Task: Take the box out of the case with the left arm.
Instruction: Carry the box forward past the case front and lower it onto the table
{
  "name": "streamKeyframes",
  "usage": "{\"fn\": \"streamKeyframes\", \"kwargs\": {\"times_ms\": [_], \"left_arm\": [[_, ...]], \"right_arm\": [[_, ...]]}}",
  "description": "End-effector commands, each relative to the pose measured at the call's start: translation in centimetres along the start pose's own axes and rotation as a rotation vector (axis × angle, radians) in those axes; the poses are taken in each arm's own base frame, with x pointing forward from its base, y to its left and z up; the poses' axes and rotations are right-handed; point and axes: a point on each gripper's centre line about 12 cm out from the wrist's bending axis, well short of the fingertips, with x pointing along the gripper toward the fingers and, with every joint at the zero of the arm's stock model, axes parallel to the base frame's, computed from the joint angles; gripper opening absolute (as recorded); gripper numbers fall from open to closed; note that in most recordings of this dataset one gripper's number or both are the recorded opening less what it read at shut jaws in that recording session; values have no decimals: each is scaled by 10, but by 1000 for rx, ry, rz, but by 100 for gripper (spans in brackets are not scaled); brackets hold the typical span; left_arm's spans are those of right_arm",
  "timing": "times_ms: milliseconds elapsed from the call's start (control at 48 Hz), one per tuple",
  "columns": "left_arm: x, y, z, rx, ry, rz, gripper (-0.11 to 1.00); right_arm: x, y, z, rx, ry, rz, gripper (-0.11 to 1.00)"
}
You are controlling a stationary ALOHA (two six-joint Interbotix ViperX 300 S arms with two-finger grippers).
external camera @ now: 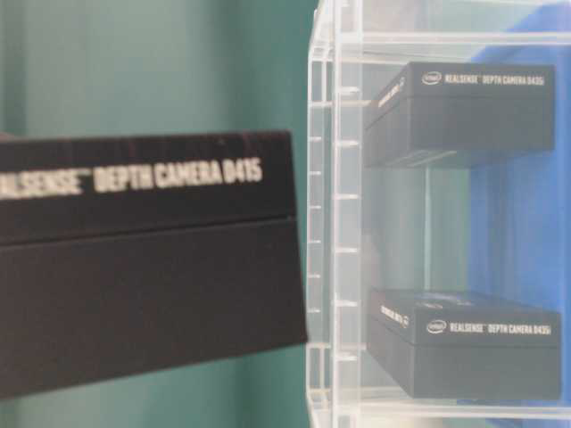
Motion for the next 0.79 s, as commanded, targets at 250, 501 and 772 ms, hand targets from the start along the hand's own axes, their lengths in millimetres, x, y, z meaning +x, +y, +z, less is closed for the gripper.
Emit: {"fn": "streamKeyframes", "kwargs": {"times_ms": [250, 501, 772], "left_arm": [[-26, 8, -4, 9, 6, -60, 62], [-5, 14, 1, -4, -8, -19, 62], [45, 20, 3, -6, -6, -74, 62]], "right_arm": [[-8, 0, 3, 5, -23, 12, 0], [-8, 0, 3, 4, -22, 11, 0], [-7, 1, 3, 4, -24, 13, 0]]}}
